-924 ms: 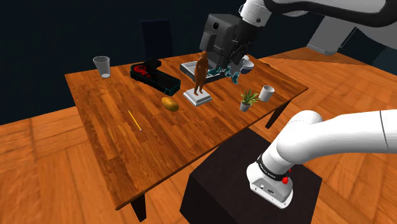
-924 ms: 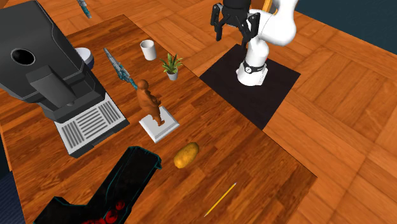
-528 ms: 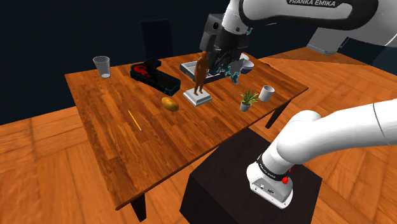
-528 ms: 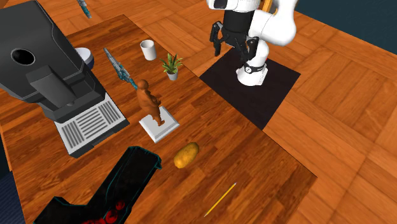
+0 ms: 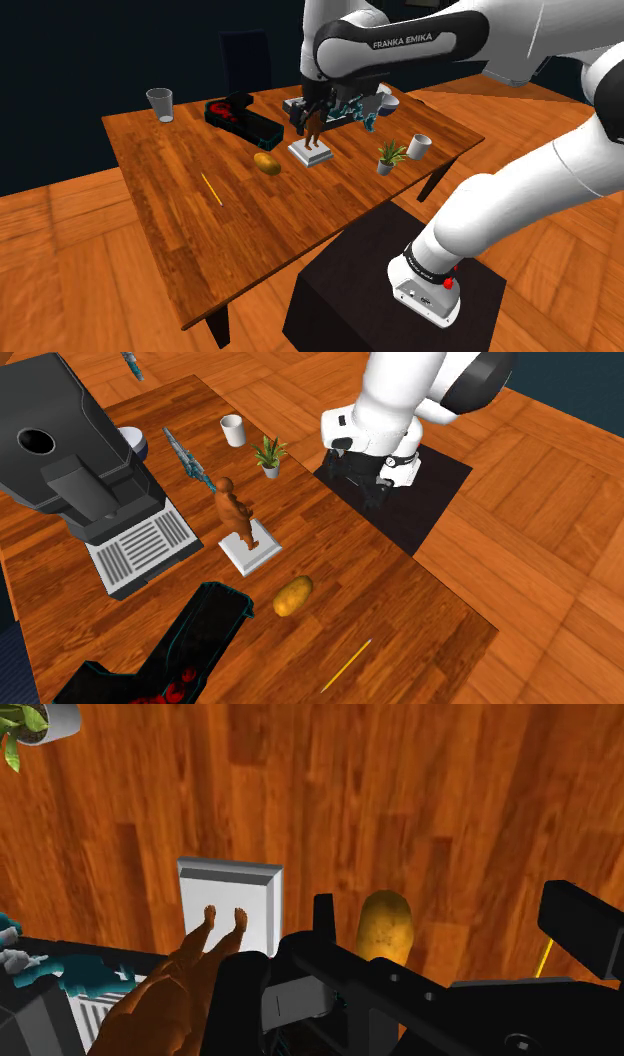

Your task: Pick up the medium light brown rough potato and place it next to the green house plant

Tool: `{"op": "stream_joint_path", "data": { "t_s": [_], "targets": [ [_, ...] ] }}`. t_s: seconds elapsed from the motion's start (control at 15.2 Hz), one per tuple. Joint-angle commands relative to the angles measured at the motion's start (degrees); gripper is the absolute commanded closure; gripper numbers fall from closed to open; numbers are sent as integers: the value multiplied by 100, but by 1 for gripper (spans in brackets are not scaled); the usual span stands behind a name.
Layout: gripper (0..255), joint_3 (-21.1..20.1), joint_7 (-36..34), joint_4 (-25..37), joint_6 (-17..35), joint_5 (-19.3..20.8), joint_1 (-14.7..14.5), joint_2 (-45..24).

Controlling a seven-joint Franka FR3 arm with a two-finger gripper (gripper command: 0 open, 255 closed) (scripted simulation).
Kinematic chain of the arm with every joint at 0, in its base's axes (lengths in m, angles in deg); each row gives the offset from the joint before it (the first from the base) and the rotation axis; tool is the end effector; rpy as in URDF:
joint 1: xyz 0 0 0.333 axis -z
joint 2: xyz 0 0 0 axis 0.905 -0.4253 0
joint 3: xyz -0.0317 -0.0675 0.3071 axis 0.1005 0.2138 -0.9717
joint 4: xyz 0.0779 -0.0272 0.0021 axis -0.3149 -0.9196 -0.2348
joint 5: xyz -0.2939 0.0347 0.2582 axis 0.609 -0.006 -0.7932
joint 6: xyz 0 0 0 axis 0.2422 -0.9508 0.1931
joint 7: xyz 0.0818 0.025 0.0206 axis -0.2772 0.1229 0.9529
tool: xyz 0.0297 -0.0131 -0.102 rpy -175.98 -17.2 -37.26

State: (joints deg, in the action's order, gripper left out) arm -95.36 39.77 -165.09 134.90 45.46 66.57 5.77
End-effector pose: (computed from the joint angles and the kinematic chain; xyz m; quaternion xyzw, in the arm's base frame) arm 0.4439 0.0761 0.4840 0.9976 -0.0157 0.0160 0.0658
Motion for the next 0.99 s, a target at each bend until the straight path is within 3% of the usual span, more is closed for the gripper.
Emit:
{"op": "stream_joint_path", "data": {
  "t_s": [0.0,0.46,0.92],
  "targets": [
    [0,-190,-319,188,139,279,39,-476],
    [0,-577,-1502,1072,287,1496,18,-2254],
    [0,-444,-2419,2341,-51,2640,-373,-4096]
  ]
}}
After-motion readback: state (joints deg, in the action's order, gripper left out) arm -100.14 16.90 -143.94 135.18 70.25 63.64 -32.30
